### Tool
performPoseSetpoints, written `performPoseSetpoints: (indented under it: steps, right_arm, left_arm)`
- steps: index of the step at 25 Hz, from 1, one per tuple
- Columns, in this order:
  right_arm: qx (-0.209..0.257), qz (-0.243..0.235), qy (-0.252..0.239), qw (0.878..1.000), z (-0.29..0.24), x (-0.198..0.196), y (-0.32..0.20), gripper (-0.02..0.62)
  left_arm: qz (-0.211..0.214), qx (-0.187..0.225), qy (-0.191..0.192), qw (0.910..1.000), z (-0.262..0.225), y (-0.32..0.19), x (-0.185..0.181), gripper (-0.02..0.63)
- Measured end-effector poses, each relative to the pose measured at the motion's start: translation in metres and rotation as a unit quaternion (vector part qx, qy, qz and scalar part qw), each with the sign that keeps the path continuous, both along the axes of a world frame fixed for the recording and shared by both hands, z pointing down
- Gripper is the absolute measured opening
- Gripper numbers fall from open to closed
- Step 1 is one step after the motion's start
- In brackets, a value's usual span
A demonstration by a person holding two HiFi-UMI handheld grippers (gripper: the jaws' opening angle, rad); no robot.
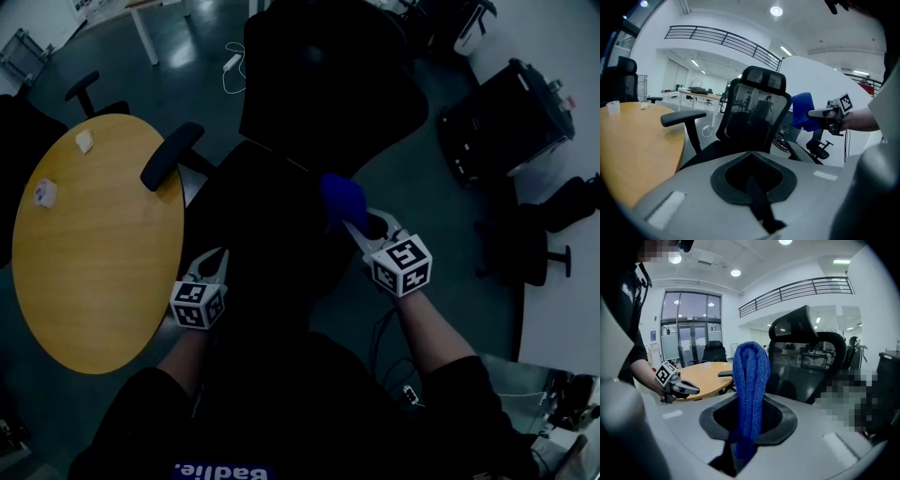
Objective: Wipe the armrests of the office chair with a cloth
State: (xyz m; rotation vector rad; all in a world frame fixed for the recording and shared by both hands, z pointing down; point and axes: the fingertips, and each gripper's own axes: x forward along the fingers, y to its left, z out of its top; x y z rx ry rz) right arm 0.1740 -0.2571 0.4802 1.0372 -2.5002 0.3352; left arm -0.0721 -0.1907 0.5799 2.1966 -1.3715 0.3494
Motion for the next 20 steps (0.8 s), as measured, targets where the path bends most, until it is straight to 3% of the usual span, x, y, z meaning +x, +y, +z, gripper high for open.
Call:
performPoseSetpoints:
  steps: [5, 10, 15, 20]
  right_arm:
    - [-0.001, 0.034, 0.019, 0.999, 0.019, 0.082, 0.008, 0.089]
    - [-0.018, 0.053, 0.036, 0.998, 0.047, 0.129, 0.011, 0.089]
    - [-0.030, 0.051, 0.046, 0.997, 0.068, 0.138, 0.005, 0.089]
    - [-0.028, 0.010, 0.086, 0.996, 0.083, 0.118, -0.011, 0.089]
  left_arm:
    - [0.036, 0.004, -0.015, 0.9992, -0.008, 0.027, 0.060, 0.014]
    - [0.080, -0.003, -0.020, 0.9966, -0.007, 0.050, 0.114, 0.014]
    - [0.133, -0.013, -0.028, 0.9907, 0.007, 0.066, 0.157, 0.014]
    - [0.150, -0.033, -0.033, 0.9876, 0.034, 0.068, 0.172, 0.014]
